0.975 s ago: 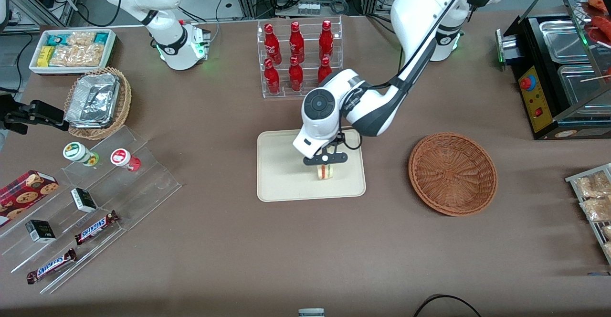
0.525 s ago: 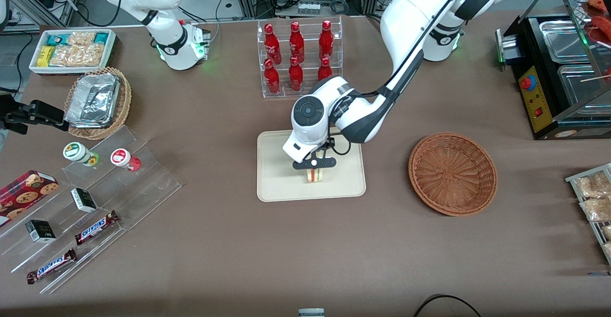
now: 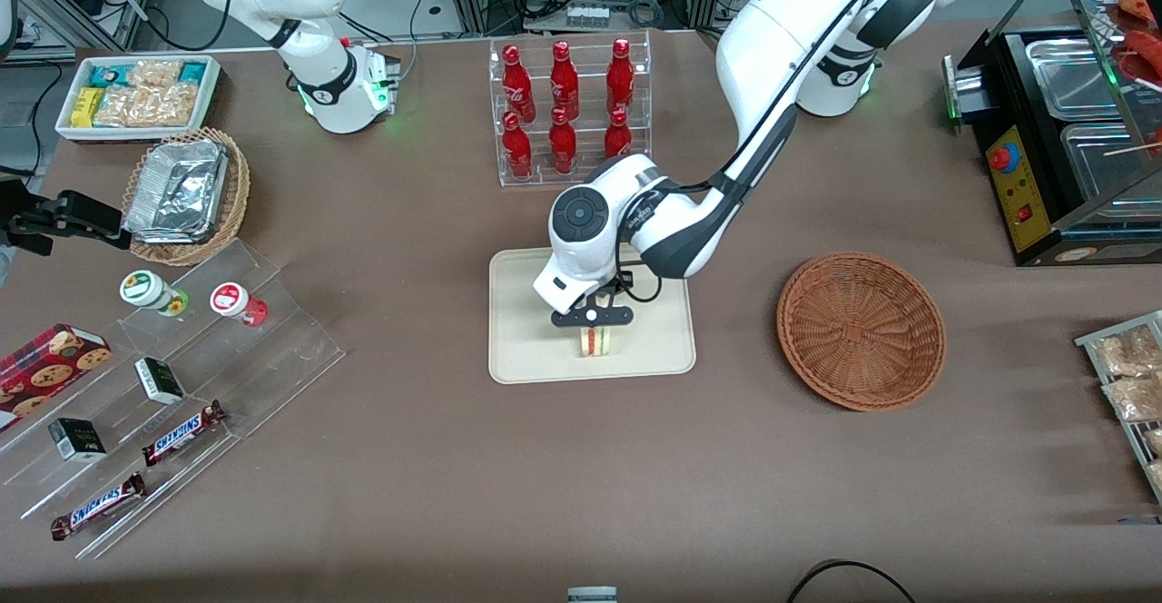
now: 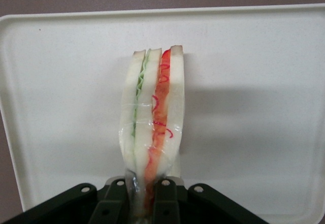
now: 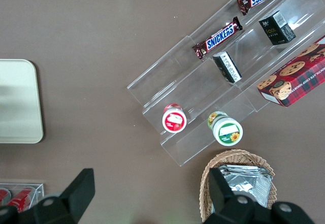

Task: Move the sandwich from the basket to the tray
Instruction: 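Lower the sandwich onto the tray center and open the left gripper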

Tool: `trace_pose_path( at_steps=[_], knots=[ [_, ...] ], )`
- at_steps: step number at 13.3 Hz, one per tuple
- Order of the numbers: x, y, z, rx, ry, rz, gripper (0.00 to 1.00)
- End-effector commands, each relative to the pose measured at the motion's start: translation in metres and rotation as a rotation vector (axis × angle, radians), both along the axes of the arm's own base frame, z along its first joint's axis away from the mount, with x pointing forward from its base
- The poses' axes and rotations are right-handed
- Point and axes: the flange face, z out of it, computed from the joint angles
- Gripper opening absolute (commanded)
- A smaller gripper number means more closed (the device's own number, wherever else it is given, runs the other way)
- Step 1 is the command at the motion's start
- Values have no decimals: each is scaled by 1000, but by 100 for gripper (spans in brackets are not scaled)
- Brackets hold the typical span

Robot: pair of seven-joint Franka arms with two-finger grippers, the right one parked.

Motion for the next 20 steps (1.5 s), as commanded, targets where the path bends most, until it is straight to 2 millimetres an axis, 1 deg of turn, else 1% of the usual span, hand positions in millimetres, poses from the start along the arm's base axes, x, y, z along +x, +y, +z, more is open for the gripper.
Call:
trace_pose_path(
  at_steps=[1, 7, 8, 9, 10, 13, 15, 17, 20],
  knots=[
    [2, -7, -1, 8, -24, 14, 0],
    [0, -7, -10, 18, -13, 64, 0],
    [-3, -9, -12, 20, -10, 62, 22],
    [-3, -9, -13, 21, -9, 64, 64],
    [-4, -10, -15, 22, -9, 60, 99],
    [-3, -10, -11, 20, -12, 56, 100],
    [-1, -10, 0, 14, -21, 58, 100],
    [2, -7, 25, 5, -40, 56, 100],
    [2, -3, 70, 4, -66, 57, 100]
  ],
)
